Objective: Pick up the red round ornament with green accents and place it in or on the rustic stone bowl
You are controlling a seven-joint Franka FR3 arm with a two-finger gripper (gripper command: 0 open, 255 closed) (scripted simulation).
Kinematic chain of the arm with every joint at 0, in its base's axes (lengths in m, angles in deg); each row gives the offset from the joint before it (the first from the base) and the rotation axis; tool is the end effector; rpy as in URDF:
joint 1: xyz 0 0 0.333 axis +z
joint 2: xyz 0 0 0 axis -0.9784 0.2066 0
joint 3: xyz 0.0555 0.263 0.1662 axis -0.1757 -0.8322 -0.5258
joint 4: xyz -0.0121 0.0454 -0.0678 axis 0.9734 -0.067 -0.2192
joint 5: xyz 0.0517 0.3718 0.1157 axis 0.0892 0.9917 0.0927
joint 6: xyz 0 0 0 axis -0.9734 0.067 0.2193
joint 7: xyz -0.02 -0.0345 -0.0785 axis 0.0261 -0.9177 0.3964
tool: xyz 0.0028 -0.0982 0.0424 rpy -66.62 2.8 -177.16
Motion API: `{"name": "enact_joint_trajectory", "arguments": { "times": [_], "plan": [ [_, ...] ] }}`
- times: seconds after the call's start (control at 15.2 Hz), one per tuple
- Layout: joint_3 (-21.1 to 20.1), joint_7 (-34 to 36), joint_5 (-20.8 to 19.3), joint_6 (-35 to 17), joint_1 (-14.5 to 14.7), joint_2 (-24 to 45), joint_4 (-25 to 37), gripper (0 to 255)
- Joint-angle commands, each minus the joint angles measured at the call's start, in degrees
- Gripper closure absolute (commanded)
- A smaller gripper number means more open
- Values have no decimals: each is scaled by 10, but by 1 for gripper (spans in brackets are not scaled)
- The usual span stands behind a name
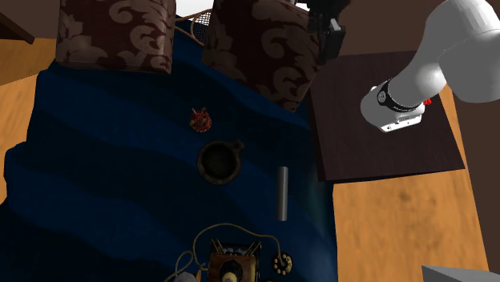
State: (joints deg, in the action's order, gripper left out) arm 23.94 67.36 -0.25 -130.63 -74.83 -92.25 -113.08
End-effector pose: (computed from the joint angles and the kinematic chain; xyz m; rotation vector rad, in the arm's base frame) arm 0.3607 -0.0416 0.4957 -3.0472 -0.0485 0.1317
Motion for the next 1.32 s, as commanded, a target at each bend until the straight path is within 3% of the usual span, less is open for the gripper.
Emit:
{"name": "enact_joint_trajectory", "arguments": {
  "times": [0.0, 0.59, 1.25],
  "plan": [
    [12, -35, -8, -45, 6, 35, -4, 0],
    [54, -185, -7, -206, 34, 220, 40, 0],
    [53, -354, 48, -326, 43, 443, 164, 0]
  ]
}}
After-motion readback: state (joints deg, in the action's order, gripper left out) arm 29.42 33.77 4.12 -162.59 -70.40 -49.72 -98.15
